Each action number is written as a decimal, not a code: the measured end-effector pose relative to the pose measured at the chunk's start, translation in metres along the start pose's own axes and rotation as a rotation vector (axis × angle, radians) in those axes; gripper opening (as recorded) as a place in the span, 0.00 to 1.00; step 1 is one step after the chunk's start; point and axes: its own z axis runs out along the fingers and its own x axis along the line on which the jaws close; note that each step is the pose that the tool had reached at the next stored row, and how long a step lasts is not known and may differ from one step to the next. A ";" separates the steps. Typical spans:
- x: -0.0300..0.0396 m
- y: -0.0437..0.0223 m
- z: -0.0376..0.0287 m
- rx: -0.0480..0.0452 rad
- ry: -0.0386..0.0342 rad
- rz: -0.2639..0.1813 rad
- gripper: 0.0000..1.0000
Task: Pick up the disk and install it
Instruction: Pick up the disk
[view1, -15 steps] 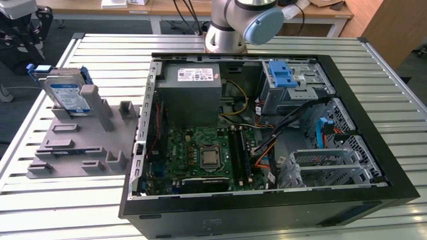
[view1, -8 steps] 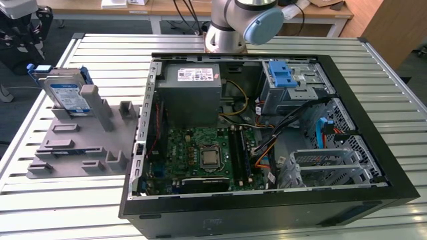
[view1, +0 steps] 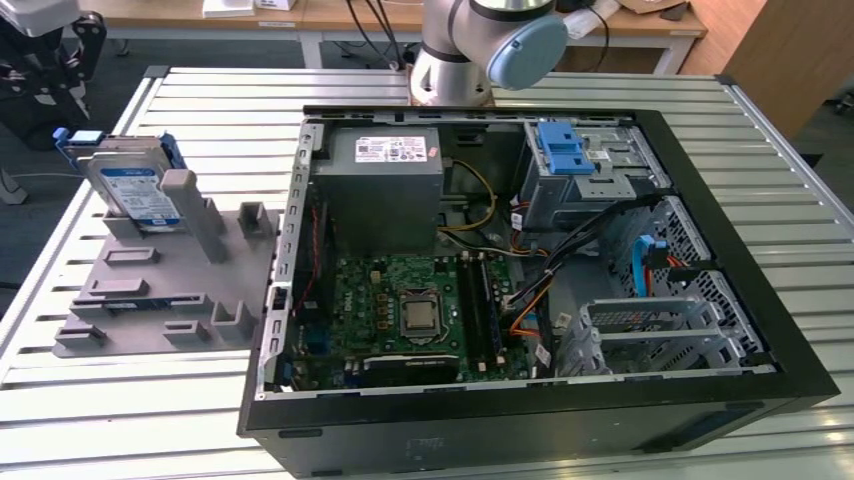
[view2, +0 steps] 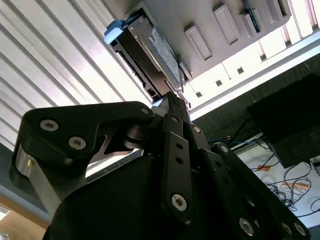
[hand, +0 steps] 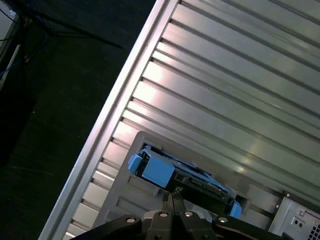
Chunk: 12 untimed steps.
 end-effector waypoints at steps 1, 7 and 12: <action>0.0000 0.0000 0.0000 -0.0003 0.0007 -0.016 0.11; 0.0000 0.0000 0.0001 -0.0023 0.0052 -0.118 0.11; 0.0000 0.0000 0.0001 -0.0032 0.0072 -0.165 0.11</action>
